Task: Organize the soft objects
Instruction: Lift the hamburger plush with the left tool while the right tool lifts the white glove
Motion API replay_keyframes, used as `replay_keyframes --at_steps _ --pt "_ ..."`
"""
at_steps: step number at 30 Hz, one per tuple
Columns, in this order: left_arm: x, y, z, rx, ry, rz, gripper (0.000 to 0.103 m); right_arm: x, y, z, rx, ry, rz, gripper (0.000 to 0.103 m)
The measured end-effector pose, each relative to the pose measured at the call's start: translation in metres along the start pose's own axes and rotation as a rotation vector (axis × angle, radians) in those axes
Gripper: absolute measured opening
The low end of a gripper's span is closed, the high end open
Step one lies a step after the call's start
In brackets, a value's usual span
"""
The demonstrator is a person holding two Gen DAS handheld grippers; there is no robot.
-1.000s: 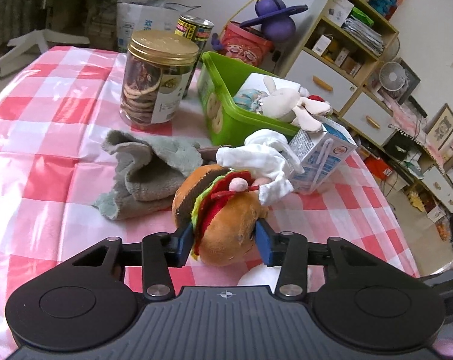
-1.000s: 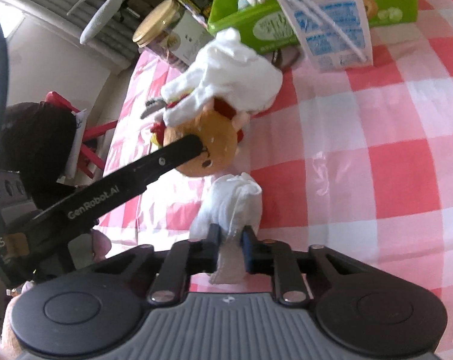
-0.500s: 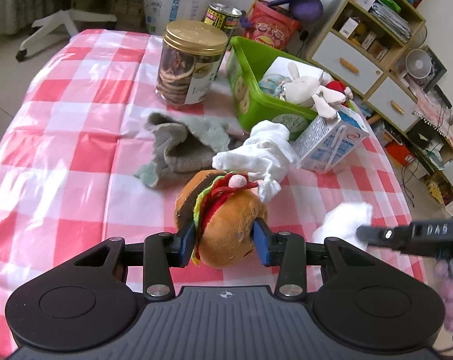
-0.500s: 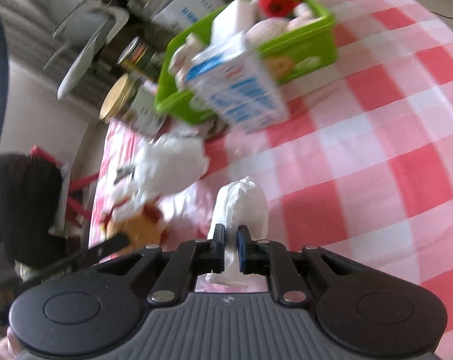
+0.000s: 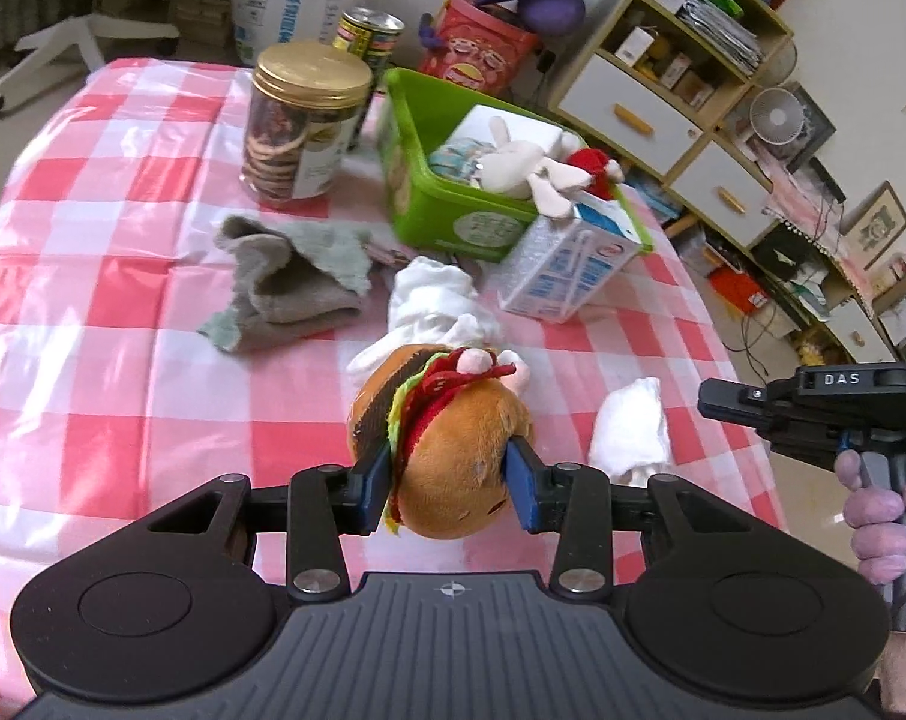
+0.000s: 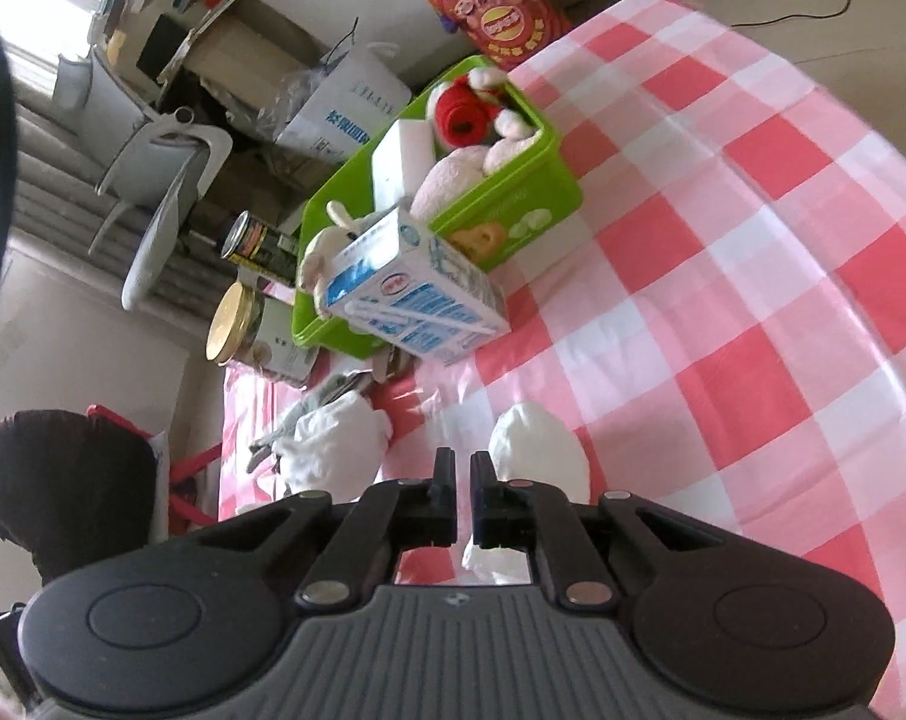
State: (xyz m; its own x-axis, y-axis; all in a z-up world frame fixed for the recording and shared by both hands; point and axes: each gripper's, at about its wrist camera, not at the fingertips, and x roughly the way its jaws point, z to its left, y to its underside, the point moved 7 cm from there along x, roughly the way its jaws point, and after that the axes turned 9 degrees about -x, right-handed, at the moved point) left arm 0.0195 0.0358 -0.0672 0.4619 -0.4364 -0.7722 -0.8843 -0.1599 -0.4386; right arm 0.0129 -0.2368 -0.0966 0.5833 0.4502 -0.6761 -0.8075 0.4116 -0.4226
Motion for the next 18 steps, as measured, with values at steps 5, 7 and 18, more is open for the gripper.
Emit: replay_keyframes --at_steps 5,7,18 --pt "0.009 0.006 -0.007 0.017 -0.024 0.019 0.041 0.004 0.003 -0.008 0.005 -0.004 0.028 0.000" --pt "0.014 0.008 -0.008 0.025 -0.036 0.032 0.041 0.009 0.007 -0.010 -0.001 0.003 0.053 0.008" --pt "0.037 0.023 -0.019 0.079 -0.074 0.096 0.054 0.041 0.023 -0.024 -0.012 0.129 0.153 0.024"
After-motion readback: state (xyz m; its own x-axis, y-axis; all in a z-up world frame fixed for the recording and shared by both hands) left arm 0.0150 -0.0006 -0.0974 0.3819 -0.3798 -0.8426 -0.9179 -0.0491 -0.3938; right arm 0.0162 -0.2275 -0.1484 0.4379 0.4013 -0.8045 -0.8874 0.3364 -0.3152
